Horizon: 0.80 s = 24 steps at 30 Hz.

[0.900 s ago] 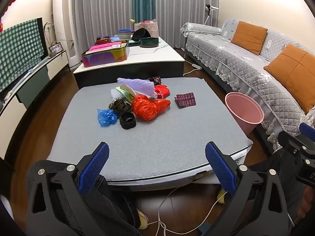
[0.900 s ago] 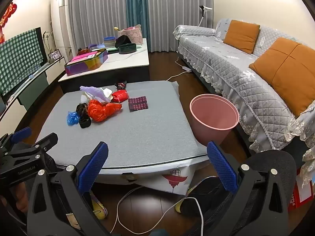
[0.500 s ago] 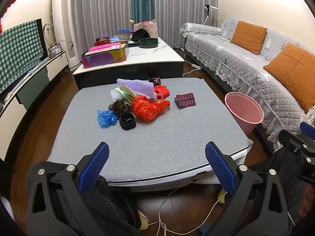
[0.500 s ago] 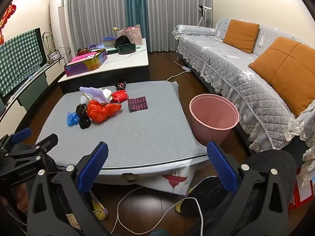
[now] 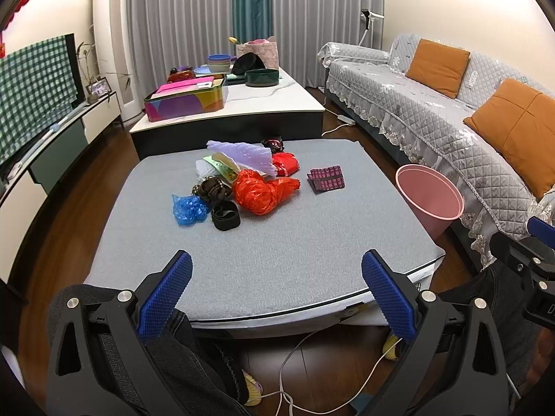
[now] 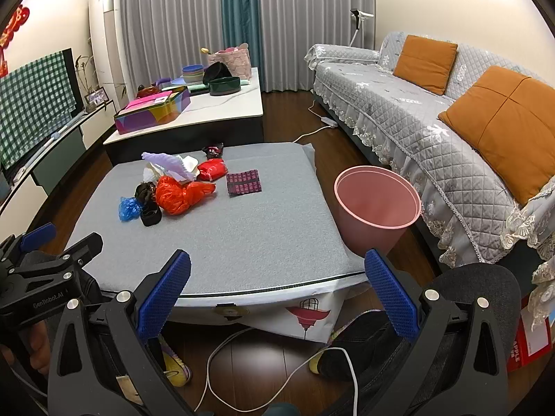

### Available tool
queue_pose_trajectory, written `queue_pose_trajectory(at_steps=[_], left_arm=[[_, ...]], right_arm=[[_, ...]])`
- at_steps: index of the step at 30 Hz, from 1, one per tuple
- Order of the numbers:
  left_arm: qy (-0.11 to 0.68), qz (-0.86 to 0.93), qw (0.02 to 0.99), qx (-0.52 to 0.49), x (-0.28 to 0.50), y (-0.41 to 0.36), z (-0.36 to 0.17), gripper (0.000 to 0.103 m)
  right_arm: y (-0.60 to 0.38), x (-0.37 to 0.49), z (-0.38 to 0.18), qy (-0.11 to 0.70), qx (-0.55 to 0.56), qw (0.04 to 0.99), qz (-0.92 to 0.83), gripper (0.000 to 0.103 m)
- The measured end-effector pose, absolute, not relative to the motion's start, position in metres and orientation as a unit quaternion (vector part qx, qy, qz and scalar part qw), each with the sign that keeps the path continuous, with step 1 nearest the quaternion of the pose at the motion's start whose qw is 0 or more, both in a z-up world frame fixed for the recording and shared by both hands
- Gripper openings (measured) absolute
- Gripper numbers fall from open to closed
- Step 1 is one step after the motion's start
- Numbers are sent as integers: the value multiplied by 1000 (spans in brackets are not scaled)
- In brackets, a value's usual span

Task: Collect trash

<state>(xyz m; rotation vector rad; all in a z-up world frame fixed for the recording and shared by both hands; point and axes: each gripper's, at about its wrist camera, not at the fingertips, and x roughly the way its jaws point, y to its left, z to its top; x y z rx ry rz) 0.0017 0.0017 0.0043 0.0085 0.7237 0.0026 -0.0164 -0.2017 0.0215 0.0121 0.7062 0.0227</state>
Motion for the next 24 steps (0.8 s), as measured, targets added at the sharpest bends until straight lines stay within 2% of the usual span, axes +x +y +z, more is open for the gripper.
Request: queue_pose_trajectory(at_steps=[24], left_arm=[[350, 1, 937, 6, -1, -1, 6, 95]], right_arm=[[-204, -20, 20, 346, 6, 938, 11, 98]])
